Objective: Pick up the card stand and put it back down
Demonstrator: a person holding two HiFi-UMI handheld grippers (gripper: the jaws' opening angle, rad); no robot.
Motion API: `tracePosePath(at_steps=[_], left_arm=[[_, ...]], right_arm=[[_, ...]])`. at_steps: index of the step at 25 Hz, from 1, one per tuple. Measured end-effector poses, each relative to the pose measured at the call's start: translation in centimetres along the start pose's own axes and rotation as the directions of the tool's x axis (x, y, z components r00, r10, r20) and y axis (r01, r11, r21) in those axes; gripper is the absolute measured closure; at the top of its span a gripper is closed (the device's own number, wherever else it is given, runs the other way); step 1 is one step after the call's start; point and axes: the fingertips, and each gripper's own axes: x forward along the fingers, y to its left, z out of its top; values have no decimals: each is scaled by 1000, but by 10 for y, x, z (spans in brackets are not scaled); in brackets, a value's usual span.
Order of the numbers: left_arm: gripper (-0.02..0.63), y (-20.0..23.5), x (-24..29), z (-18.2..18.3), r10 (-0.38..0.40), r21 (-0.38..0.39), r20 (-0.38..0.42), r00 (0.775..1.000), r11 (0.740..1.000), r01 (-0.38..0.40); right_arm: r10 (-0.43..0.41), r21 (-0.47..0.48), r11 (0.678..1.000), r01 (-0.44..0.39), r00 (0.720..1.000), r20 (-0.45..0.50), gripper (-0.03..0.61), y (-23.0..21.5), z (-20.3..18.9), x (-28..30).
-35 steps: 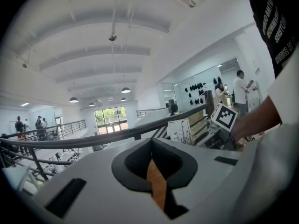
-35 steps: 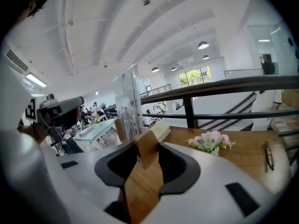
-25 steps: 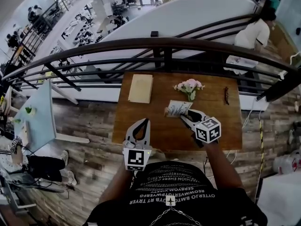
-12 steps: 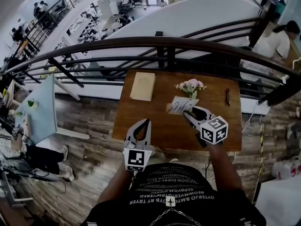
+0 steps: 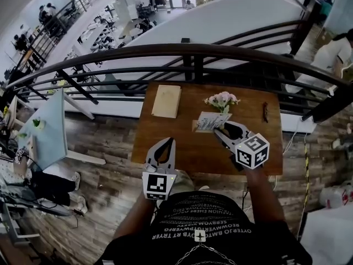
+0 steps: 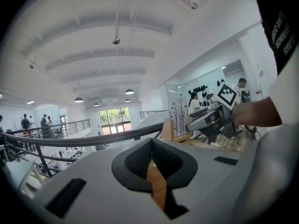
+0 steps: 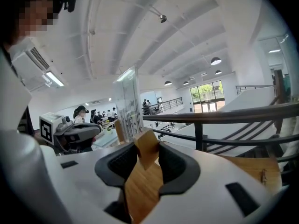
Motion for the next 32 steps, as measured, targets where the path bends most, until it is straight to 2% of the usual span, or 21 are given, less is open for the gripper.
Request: tracePosePath(at_steps=[5,18,32], left_arm=[[591,-5,-1,8,-18,0,16,1000,1000,18],[591,0,-5,1,-27,-12,4,1000,1000,27],[591,29,25,-6,-41,-15,-22,999,999,41]], right_arm=[[1,-1,1000,-1,1000,4,425,5,2,-6],[-22,2,1000,22,1000,1,425,3,0,-8],[-71,33,997,72,996,-46,426,-30,-20,22]])
